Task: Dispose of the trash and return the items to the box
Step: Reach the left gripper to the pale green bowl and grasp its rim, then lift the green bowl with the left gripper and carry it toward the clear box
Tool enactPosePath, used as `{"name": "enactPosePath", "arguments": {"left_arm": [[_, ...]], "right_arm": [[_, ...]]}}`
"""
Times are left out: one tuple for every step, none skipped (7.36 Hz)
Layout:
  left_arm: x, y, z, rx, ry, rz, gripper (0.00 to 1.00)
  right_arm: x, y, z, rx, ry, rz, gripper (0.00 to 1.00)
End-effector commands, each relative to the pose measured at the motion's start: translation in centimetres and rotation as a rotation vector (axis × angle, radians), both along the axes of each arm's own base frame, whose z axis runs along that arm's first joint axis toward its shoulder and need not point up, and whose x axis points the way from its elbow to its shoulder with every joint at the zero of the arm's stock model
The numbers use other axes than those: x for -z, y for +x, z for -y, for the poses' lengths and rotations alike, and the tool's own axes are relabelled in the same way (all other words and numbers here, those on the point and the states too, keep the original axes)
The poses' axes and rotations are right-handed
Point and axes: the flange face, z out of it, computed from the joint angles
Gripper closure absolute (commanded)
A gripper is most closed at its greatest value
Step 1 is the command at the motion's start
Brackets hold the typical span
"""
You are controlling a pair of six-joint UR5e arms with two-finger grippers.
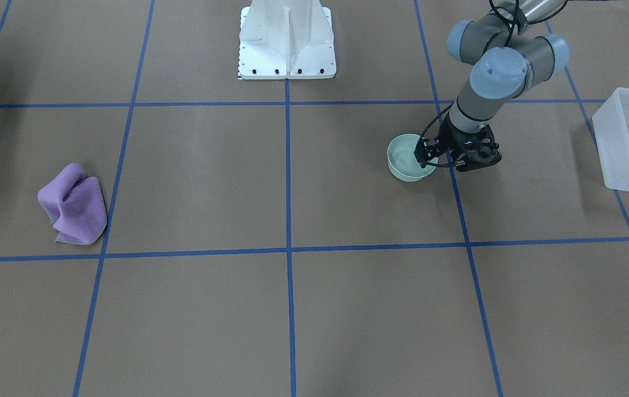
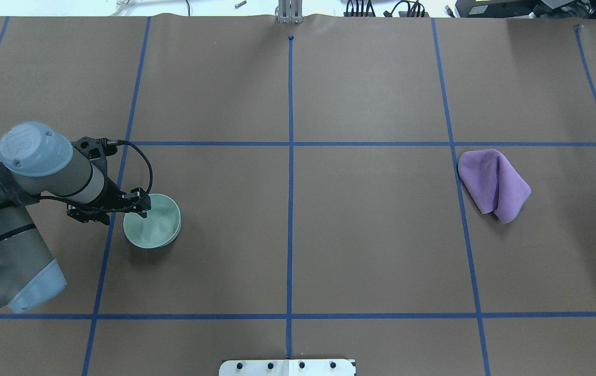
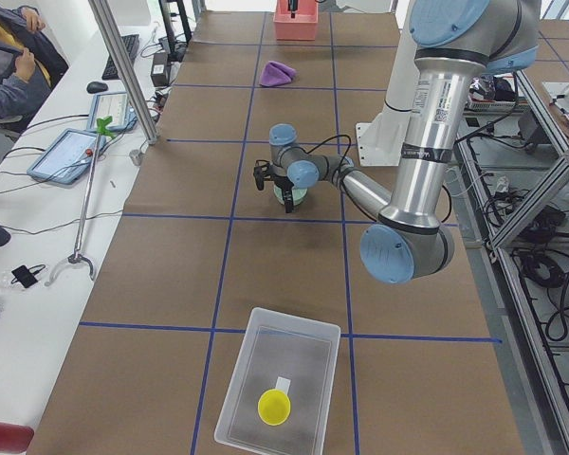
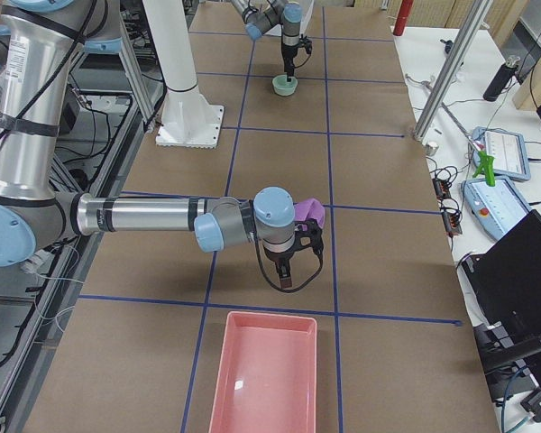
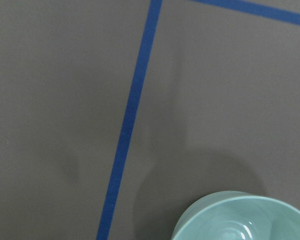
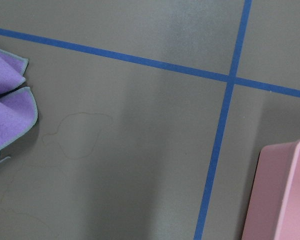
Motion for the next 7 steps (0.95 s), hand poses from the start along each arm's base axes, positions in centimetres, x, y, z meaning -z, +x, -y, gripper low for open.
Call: {"name": "enactPosePath", "arguments": {"left_arm": [[0.2,0.2,-0.1,0.018,-0.018,-0.022,1.0],[0.2,0.4,-0.2,0.015,-0.02,-0.022,1.0],[0.4,0.5,-0.1,0.015,-0.017,-0.026,1.0],[1.2,0.5,-0.3,0.0,-0.019,-0.046,1.0],[2.5,-0.4,-1.1,-0.073,-0.085,-0.117,1.0],[4.8,-5.7,1.5,-0.04,-0.08,-0.193,1.0],[7.1,-10.2,2.7,-0.029,-0.079,-0.268,1.0]], "right_arm": [[0.0,0.0,0.0,0.0,0.0,0.0,0.0],[-0.1,-0.1,0.0,0.001,-0.003,0.0,0.0],[0.1,-0.2,0.1,-0.009,-0.013,0.002,0.0],[0.1,-0.3,0.1,-0.007,-0.013,0.002,0.0],[0.1,-0.5,0.3,-0.005,-0.013,-0.002,0.0],[0.3,-1.3,0.4,0.0,-0.023,0.0,0.0],[0.8,-3.2,0.8,0.008,-0.045,0.003,0.0]]}}
